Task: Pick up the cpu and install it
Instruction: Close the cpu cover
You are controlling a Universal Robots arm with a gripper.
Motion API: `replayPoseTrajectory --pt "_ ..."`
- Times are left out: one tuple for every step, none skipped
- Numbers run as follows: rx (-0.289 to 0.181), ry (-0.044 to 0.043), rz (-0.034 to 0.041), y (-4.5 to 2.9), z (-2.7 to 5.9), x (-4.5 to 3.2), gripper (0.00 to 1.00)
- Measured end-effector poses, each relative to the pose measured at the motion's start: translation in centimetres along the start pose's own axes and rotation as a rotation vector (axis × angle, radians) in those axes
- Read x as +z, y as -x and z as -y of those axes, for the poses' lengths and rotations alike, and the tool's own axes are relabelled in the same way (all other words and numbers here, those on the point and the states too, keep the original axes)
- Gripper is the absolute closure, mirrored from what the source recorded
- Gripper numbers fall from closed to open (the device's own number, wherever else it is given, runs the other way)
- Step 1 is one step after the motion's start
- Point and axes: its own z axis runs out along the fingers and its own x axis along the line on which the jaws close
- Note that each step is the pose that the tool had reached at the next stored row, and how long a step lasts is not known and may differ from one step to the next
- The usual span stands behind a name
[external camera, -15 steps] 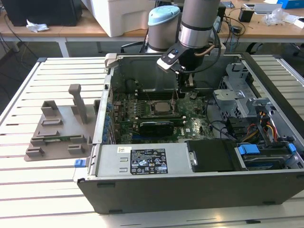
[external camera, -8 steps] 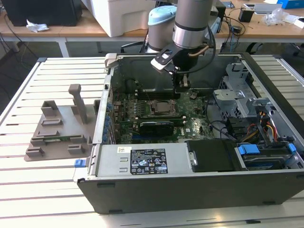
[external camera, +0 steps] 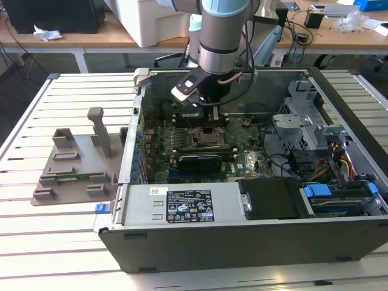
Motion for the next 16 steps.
replayPoseTrajectory --pt "0.0 0.0 0.0 -0.02 0.25 0.35 0.89" --pt "0.0 0.0 0.0 -0.04 0.5 0.58 0.89" --pt "0.0 -0.0001 0.0001 -0.07 0.86 0.73 0.89" --pt "0.0 0.0 0.0 -0.09 1.15 0.83 0.89" --pt "0.0 0.0 0.0 -0.11 1.36 0.91 0.89" --pt "0.0 0.0 0.0 -0.13 1.51 0.98 0.89" --pt "0.0 0.0 0.0001 -0.14 1.71 1.08 0.89" --pt "0.0 0.0 0.0 -0.15 1.8 1.13 0.89" --pt "0.0 -0.0001 0.0001 -0.15 1.9 1.18 0.89" --pt "0.0 0.0 0.0001 -0.16 1.96 1.23 0.89" --pt "0.0 0.0001 0.0 -0.17 2.02 1.29 0.89" --pt "0.0 0.0 0.0 -0.17 2.06 1.4 0.89" --pt "0.0 -0.0001 0.0001 -0.16 2.06 1.45 0.89" --pt "0.0 -0.0003 0.0003 -0.16 2.06 1.45 0.89" --pt "0.0 -0.0001 0.0001 -0.17 2.05 1.48 0.89" --pt "0.0 0.0 0.0002 -0.16 2.0 1.49 0.89"
